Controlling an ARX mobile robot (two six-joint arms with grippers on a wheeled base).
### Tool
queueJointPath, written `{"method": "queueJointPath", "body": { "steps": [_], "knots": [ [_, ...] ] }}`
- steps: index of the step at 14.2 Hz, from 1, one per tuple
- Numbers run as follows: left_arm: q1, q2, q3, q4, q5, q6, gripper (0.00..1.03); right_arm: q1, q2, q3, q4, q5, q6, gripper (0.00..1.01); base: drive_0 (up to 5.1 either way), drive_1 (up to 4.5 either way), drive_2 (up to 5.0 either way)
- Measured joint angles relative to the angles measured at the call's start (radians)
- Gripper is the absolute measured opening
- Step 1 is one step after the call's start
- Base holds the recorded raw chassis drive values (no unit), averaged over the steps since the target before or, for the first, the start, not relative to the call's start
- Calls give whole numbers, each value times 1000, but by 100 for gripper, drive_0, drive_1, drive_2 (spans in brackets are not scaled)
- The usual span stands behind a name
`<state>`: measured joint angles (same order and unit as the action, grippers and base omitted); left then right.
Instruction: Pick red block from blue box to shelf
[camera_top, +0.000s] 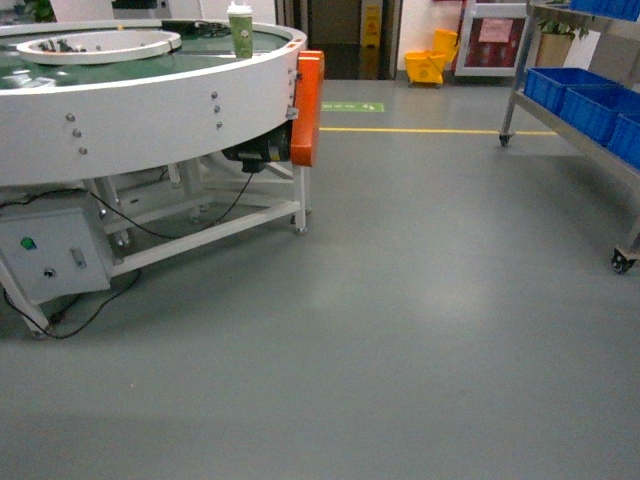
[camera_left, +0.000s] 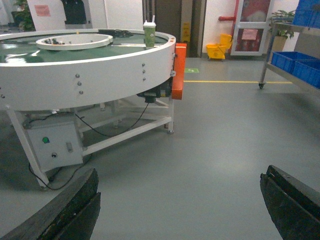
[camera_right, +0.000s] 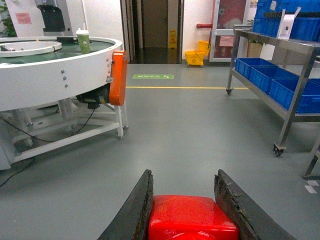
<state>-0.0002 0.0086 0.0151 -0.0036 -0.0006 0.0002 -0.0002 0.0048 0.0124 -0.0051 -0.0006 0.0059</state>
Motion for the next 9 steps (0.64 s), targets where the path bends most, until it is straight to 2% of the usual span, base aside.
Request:
{"method": "queueJointPath", "body": {
  "steps": [9],
  "knots": [
    [0, 0, 0, -1, 0, 0, 98, 0, 0, 0, -1, 0, 0, 29, 9, 427, -410]
  ]
}}
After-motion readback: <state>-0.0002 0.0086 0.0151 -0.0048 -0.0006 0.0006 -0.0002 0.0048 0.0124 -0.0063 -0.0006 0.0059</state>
